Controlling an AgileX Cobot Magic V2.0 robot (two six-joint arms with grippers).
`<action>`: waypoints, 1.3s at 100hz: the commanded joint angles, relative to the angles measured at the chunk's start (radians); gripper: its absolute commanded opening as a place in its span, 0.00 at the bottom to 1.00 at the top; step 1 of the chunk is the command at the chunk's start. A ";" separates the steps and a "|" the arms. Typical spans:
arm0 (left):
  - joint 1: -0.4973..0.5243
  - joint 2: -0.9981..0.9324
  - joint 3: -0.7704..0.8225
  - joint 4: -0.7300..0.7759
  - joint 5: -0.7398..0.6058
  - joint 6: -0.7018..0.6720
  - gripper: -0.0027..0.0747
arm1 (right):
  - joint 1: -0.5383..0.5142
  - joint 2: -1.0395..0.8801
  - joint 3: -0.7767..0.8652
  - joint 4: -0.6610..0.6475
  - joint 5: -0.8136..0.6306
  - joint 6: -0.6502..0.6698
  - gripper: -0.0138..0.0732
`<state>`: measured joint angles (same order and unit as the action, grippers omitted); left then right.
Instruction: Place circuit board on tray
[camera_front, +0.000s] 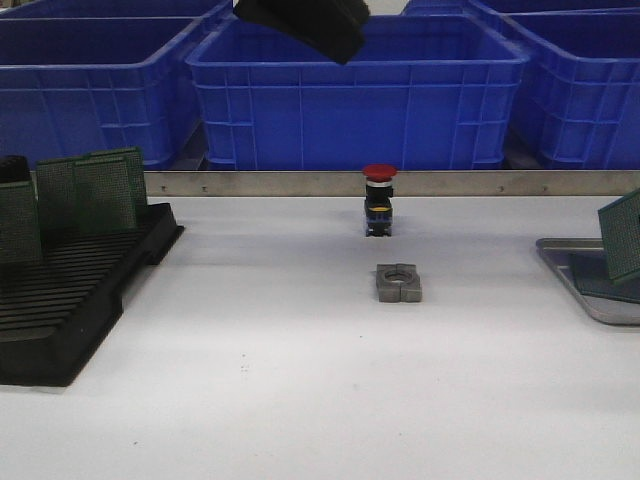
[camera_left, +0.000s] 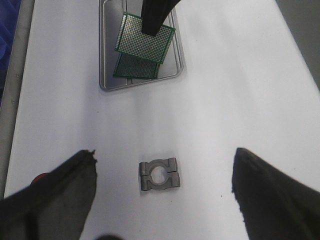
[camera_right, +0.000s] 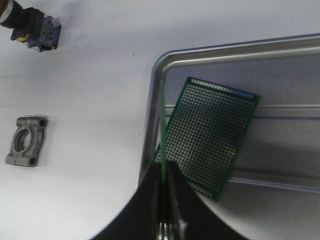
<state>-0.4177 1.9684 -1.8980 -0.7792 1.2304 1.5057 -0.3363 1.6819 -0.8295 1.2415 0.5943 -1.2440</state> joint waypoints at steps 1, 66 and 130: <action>-0.002 -0.069 -0.034 -0.081 0.045 -0.014 0.70 | -0.008 -0.036 -0.026 0.021 -0.001 -0.005 0.24; 0.169 -0.199 -0.034 -0.075 0.045 -0.416 0.01 | -0.004 -0.209 -0.026 0.021 0.078 -0.005 0.55; 0.397 -0.564 0.169 -0.073 -0.186 -0.563 0.01 | 0.326 -0.647 -0.016 0.038 -0.054 -0.090 0.04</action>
<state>-0.0350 1.5243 -1.7887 -0.7908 1.1959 0.9571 -0.0584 1.1012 -0.8276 1.2394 0.6003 -1.3172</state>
